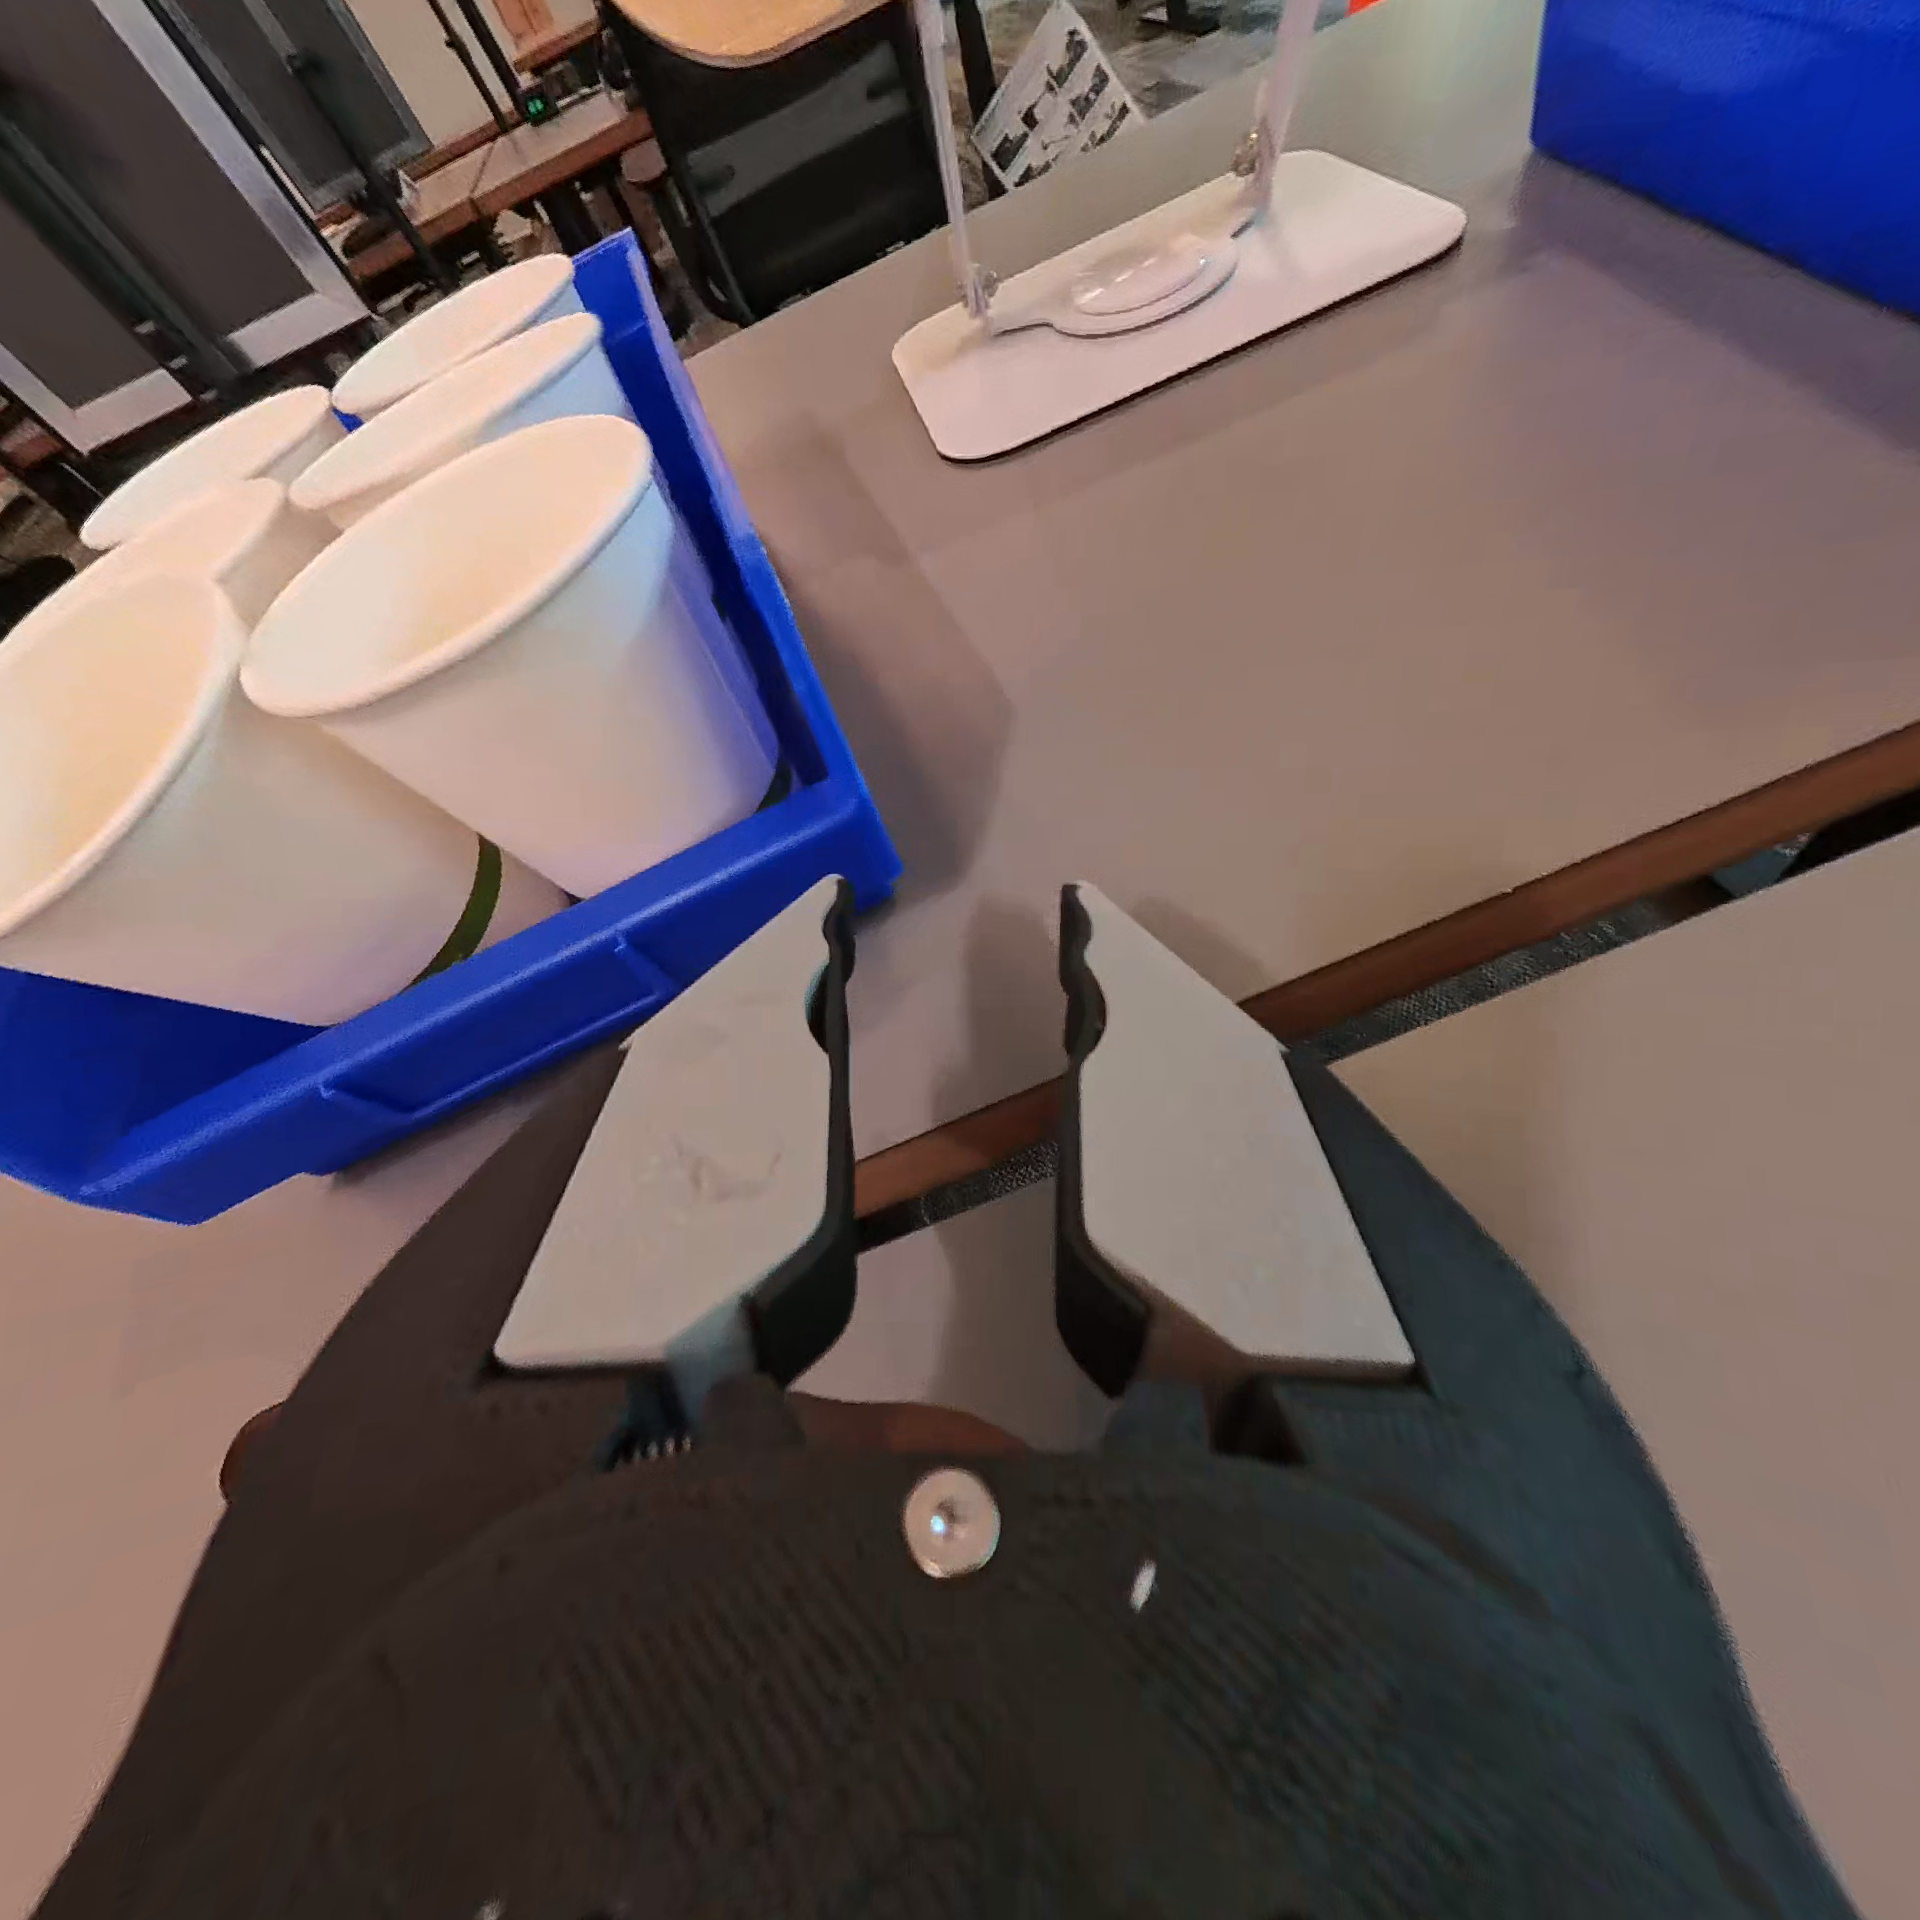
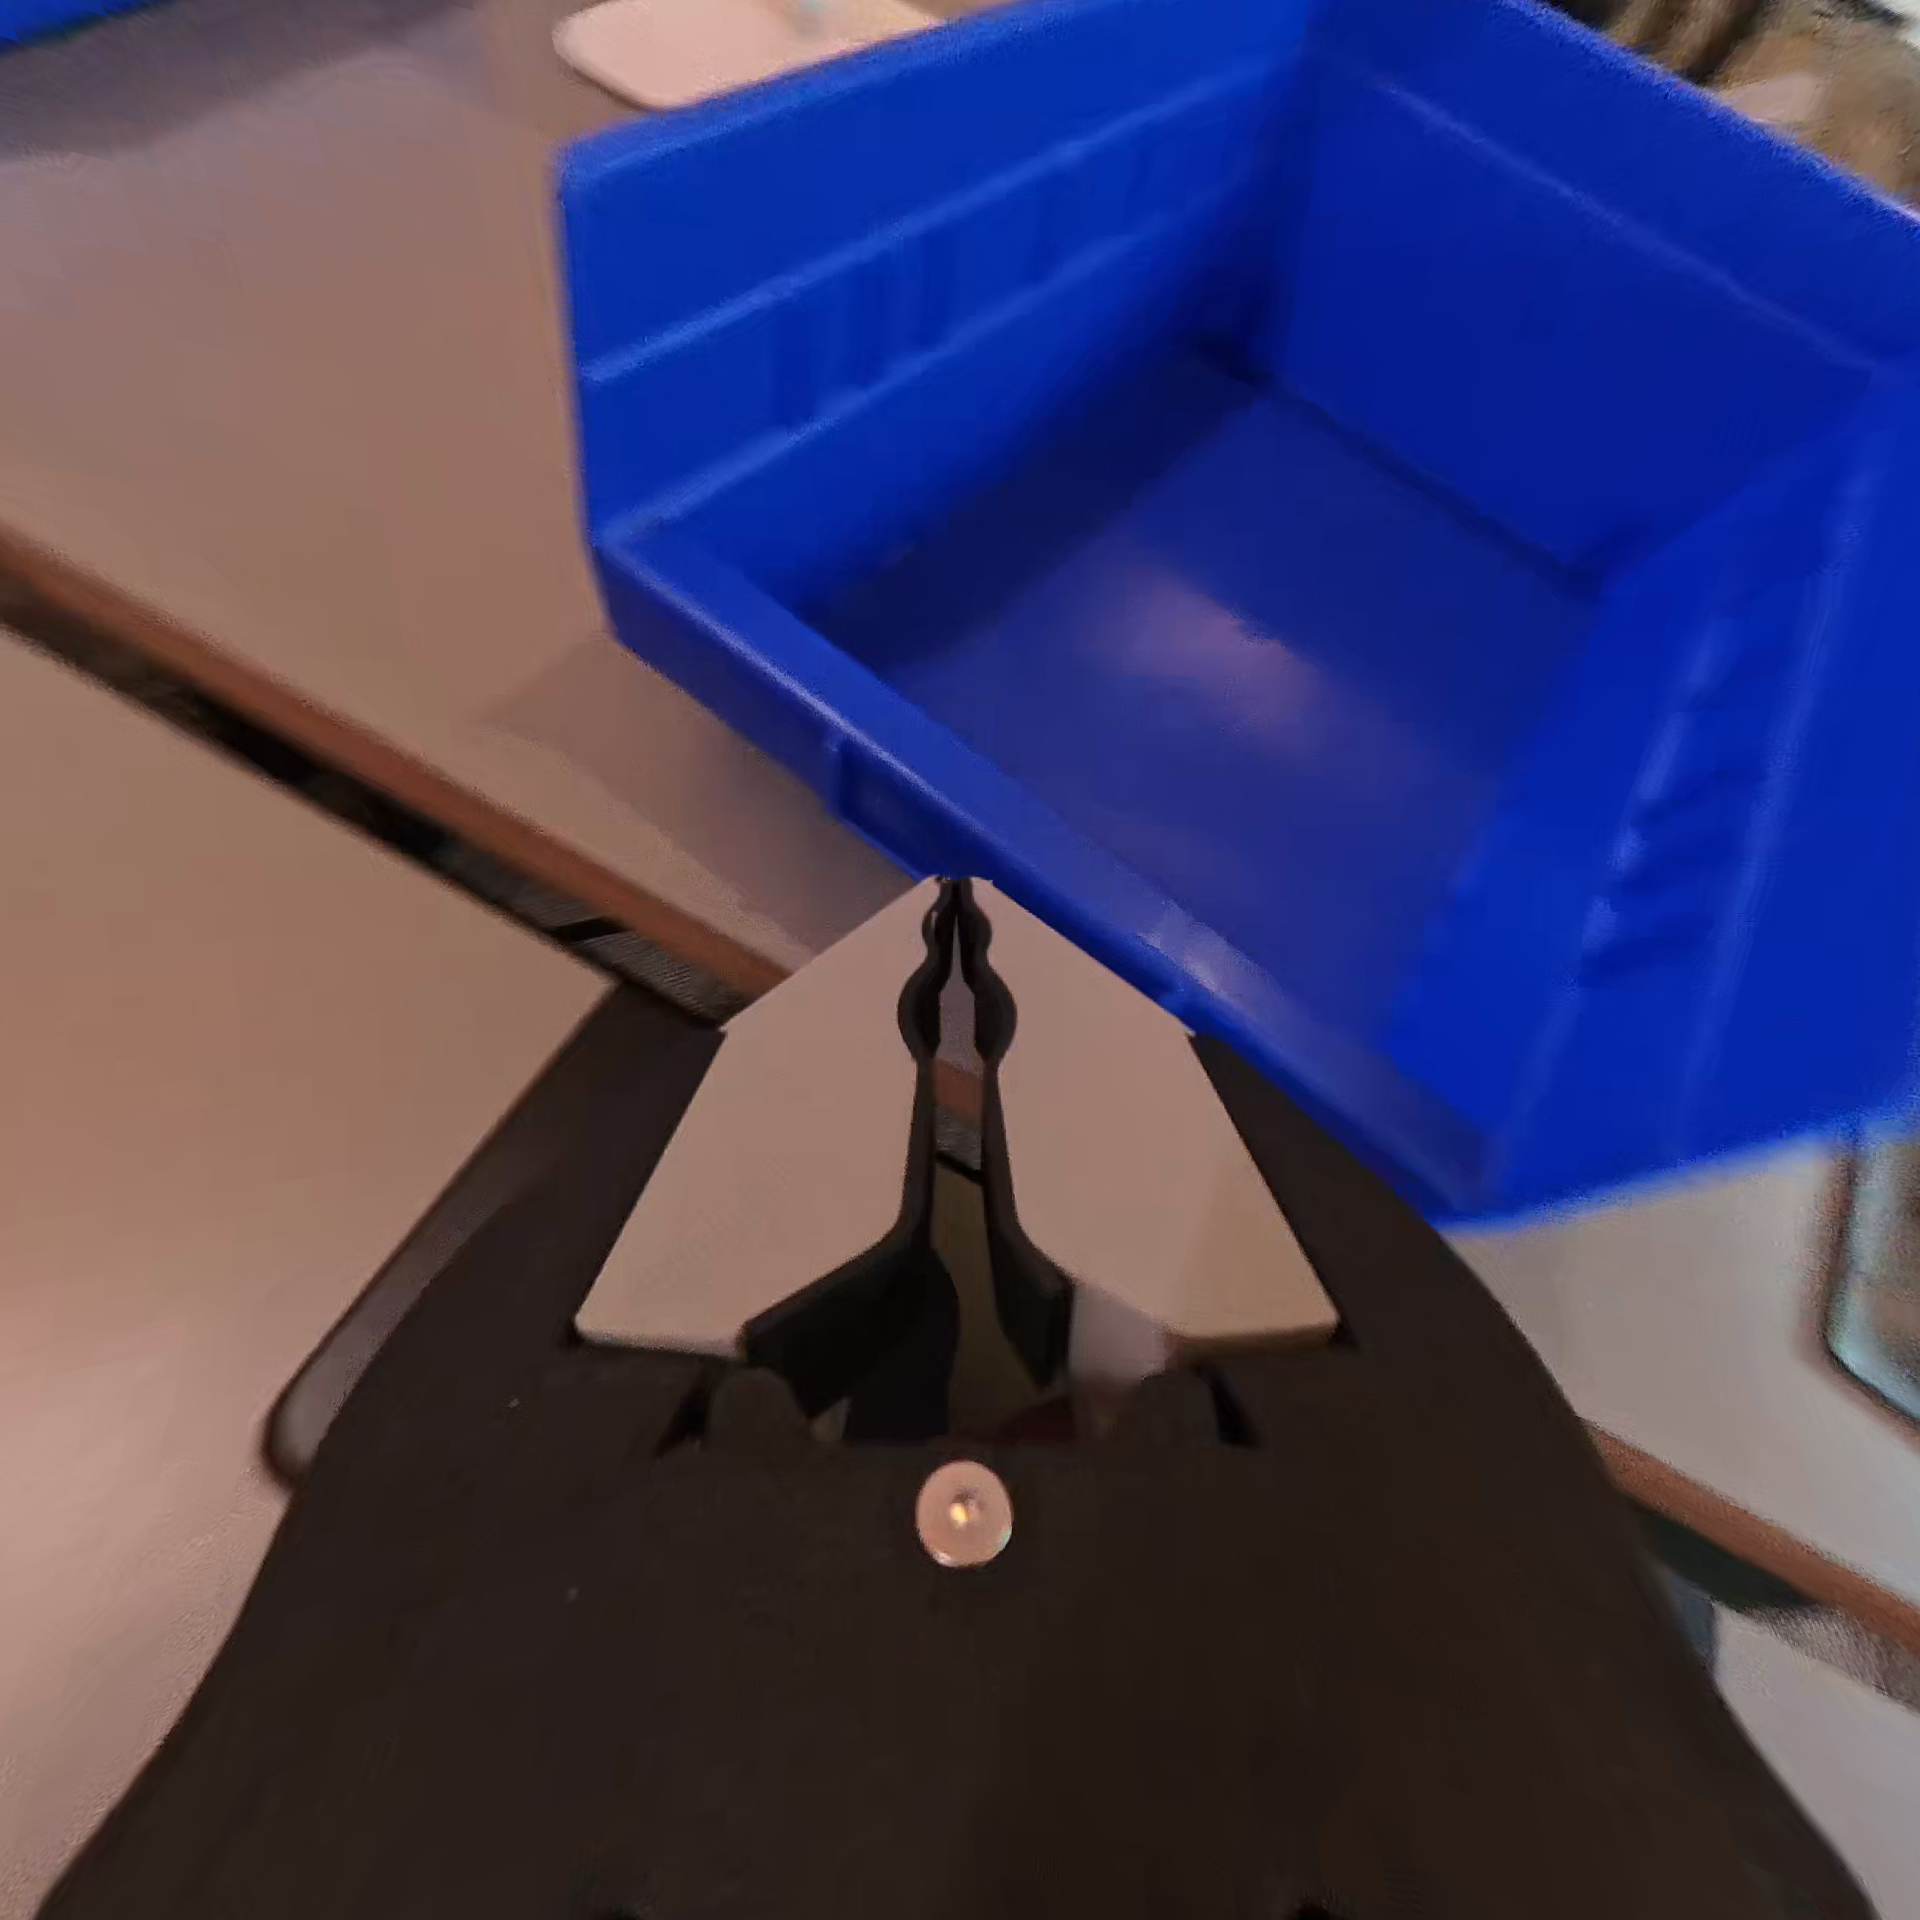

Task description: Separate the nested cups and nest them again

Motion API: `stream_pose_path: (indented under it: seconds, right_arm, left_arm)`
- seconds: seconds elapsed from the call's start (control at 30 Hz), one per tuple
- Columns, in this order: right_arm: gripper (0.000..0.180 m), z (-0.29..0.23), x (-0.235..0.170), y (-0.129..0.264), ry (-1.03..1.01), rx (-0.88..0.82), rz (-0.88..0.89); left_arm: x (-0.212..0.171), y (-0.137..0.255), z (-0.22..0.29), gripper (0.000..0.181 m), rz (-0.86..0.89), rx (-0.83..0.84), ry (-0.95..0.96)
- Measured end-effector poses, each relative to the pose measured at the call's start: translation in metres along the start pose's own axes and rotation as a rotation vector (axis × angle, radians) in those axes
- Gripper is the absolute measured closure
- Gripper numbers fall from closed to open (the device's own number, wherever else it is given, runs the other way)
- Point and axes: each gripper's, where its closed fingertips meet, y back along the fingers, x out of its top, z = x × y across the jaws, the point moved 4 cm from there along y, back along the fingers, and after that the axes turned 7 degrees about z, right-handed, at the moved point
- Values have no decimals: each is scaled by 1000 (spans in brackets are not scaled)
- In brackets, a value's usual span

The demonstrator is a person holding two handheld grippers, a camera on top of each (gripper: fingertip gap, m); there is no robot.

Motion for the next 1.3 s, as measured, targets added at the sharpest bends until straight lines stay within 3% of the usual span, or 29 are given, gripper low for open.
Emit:
stream_pose_path:
  seconds: [0.1, 0.3, 0.37, 0.7, 0.93, 1.0, 1.17, 1.3]
  right_arm:
    - [180, 18, 3, 3, 36, -162, 57]
    - [180, -14, 30, 3, 42, -86, 247]
    - [166, -28, 43, 0, 32, -48, 332]
    - [137, -46, 65, 3, -31, -42, 540]
    - [127, -54, 66, 4, -33, 1, 544]
    - [118, -56, 65, 4, -27, 7, 531]
    - [113, -56, 64, 7, -53, 36, 537]
    - [114, -56, 64, 5, -62, 49, 523]
  left_arm:
    - [2, 2, -6, 144, 31, 29, 25]
    - [6, 4, -11, 146, 92, 52, 46]
    - [5, 4, -13, 144, 87, 49, 68]
    - [8, 9, -18, 144, 131, 71, 102]
    - [9, 10, -17, 144, 140, 68, 99]
    - [7, 9, -18, 139, 130, 61, 117]
    - [4, 7, -18, 124, 94, 42, 147]
    - [5, 10, -17, 122, 108, 35, 152]
